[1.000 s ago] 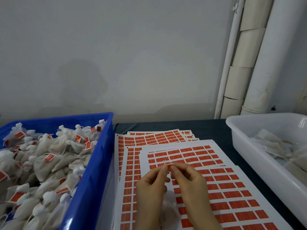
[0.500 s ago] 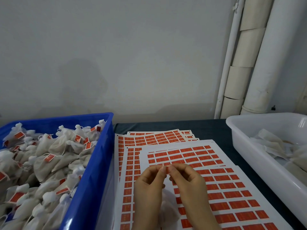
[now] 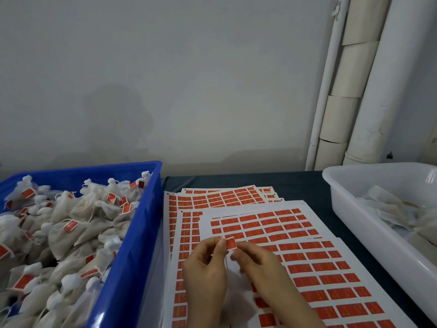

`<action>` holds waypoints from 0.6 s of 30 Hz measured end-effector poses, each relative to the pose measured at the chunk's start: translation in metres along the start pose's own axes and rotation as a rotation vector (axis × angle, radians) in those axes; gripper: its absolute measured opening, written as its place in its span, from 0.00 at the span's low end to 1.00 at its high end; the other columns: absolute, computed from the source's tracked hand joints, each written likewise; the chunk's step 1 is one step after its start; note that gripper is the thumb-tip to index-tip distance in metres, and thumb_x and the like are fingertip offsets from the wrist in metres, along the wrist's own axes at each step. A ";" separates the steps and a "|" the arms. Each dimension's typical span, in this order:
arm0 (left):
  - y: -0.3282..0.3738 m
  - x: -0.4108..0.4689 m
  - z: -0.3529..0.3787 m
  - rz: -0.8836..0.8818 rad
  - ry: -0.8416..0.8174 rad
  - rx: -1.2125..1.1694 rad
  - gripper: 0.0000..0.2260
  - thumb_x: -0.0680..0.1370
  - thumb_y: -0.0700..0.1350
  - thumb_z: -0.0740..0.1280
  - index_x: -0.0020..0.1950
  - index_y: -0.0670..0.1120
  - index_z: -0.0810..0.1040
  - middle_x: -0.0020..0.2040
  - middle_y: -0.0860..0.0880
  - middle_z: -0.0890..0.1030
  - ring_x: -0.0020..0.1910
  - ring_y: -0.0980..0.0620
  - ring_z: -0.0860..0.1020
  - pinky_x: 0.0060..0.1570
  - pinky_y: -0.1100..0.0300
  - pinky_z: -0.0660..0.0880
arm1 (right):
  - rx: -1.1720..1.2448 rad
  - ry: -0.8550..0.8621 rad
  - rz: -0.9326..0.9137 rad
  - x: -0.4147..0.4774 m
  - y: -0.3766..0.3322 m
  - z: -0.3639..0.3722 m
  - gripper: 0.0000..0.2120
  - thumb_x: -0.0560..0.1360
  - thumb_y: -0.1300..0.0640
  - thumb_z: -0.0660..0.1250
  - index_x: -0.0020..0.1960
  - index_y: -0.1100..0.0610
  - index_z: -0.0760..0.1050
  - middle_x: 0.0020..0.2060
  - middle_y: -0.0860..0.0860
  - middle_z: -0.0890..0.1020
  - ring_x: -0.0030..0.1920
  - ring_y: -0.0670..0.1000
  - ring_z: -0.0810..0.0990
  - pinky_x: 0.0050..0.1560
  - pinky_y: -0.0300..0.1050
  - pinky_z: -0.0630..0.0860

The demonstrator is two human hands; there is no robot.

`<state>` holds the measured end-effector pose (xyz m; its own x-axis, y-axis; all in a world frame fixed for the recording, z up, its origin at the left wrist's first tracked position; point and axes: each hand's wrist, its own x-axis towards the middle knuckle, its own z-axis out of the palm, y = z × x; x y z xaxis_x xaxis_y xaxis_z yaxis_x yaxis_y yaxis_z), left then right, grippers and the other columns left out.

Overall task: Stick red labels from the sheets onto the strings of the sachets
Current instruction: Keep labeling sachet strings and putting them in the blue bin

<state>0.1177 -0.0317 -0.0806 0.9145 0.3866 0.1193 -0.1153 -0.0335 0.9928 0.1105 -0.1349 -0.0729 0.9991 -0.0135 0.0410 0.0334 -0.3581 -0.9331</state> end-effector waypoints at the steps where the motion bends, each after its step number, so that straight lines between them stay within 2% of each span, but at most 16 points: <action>1: -0.001 0.002 -0.001 -0.024 0.005 -0.028 0.04 0.73 0.46 0.70 0.39 0.54 0.79 0.34 0.64 0.82 0.37 0.61 0.80 0.31 0.75 0.72 | -0.080 -0.105 0.031 0.000 0.000 -0.001 0.06 0.76 0.48 0.62 0.52 0.40 0.73 0.44 0.33 0.76 0.41 0.36 0.75 0.33 0.25 0.71; 3: 0.000 0.005 -0.001 -0.074 0.022 -0.068 0.03 0.73 0.48 0.70 0.39 0.53 0.80 0.35 0.67 0.81 0.36 0.61 0.81 0.27 0.75 0.71 | -0.206 -0.255 0.060 0.001 0.002 0.000 0.07 0.75 0.49 0.65 0.52 0.43 0.77 0.46 0.37 0.78 0.42 0.38 0.76 0.34 0.27 0.70; 5: -0.003 0.010 -0.002 -0.113 0.046 -0.103 0.03 0.73 0.48 0.71 0.39 0.52 0.80 0.35 0.67 0.81 0.38 0.58 0.81 0.29 0.70 0.72 | -0.246 -0.291 0.064 0.000 -0.001 0.000 0.04 0.74 0.51 0.67 0.43 0.42 0.78 0.42 0.38 0.78 0.43 0.41 0.77 0.37 0.27 0.69; 6: -0.001 0.011 -0.002 -0.134 0.043 -0.122 0.03 0.72 0.49 0.71 0.39 0.52 0.81 0.35 0.67 0.81 0.40 0.57 0.80 0.32 0.67 0.73 | -0.239 -0.290 0.064 0.000 -0.003 -0.001 0.05 0.74 0.51 0.67 0.40 0.42 0.77 0.40 0.38 0.78 0.43 0.41 0.76 0.37 0.27 0.68; 8: -0.001 0.014 -0.005 -0.169 0.035 -0.168 0.03 0.73 0.48 0.70 0.40 0.52 0.81 0.35 0.63 0.83 0.42 0.56 0.80 0.37 0.64 0.75 | -0.207 -0.255 0.057 0.001 -0.004 -0.006 0.07 0.73 0.52 0.68 0.38 0.42 0.77 0.39 0.38 0.79 0.42 0.39 0.76 0.37 0.27 0.68; 10: 0.000 0.016 -0.007 -0.193 0.042 -0.194 0.04 0.75 0.49 0.67 0.41 0.53 0.79 0.39 0.60 0.83 0.45 0.55 0.80 0.42 0.61 0.75 | -0.140 -0.210 0.038 0.001 -0.006 -0.012 0.07 0.73 0.52 0.68 0.38 0.42 0.78 0.38 0.37 0.80 0.41 0.36 0.77 0.37 0.26 0.68; 13: -0.001 0.018 -0.007 -0.191 0.017 -0.173 0.10 0.79 0.51 0.60 0.42 0.55 0.79 0.44 0.56 0.83 0.46 0.54 0.80 0.50 0.56 0.73 | -0.035 -0.146 0.007 0.002 -0.008 -0.016 0.03 0.71 0.49 0.69 0.39 0.42 0.79 0.39 0.36 0.81 0.43 0.37 0.78 0.40 0.28 0.71; 14: 0.000 0.018 -0.006 -0.198 0.025 -0.142 0.11 0.80 0.50 0.59 0.41 0.55 0.78 0.44 0.56 0.82 0.46 0.54 0.80 0.50 0.56 0.73 | -0.002 -0.130 0.000 0.001 -0.012 -0.016 0.02 0.69 0.45 0.68 0.39 0.42 0.79 0.39 0.36 0.81 0.43 0.38 0.79 0.40 0.29 0.73; 16: 0.000 0.012 -0.006 -0.212 0.005 -0.036 0.10 0.80 0.48 0.59 0.41 0.55 0.77 0.45 0.55 0.81 0.43 0.57 0.78 0.45 0.62 0.74 | 0.060 -0.092 -0.025 0.000 -0.020 -0.016 0.08 0.63 0.41 0.66 0.39 0.41 0.79 0.39 0.35 0.81 0.42 0.38 0.79 0.38 0.30 0.76; 17: -0.003 0.011 -0.008 -0.170 -0.068 0.006 0.09 0.80 0.45 0.61 0.42 0.55 0.77 0.45 0.53 0.82 0.40 0.58 0.78 0.42 0.65 0.75 | 0.085 -0.084 -0.041 0.000 -0.021 -0.017 0.09 0.62 0.40 0.66 0.39 0.41 0.79 0.39 0.34 0.81 0.42 0.36 0.79 0.37 0.30 0.76; 18: -0.005 0.009 -0.011 -0.133 -0.109 0.013 0.09 0.79 0.40 0.63 0.43 0.53 0.78 0.45 0.51 0.83 0.40 0.57 0.79 0.42 0.63 0.77 | 0.098 -0.064 -0.065 0.000 -0.024 -0.018 0.09 0.61 0.40 0.66 0.39 0.42 0.78 0.39 0.33 0.80 0.42 0.35 0.79 0.36 0.29 0.76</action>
<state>0.1220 -0.0178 -0.0851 0.9582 0.2858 -0.0128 0.0137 -0.0010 0.9999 0.1092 -0.1434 -0.0435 0.9943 0.0675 0.0829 0.0978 -0.2631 -0.9598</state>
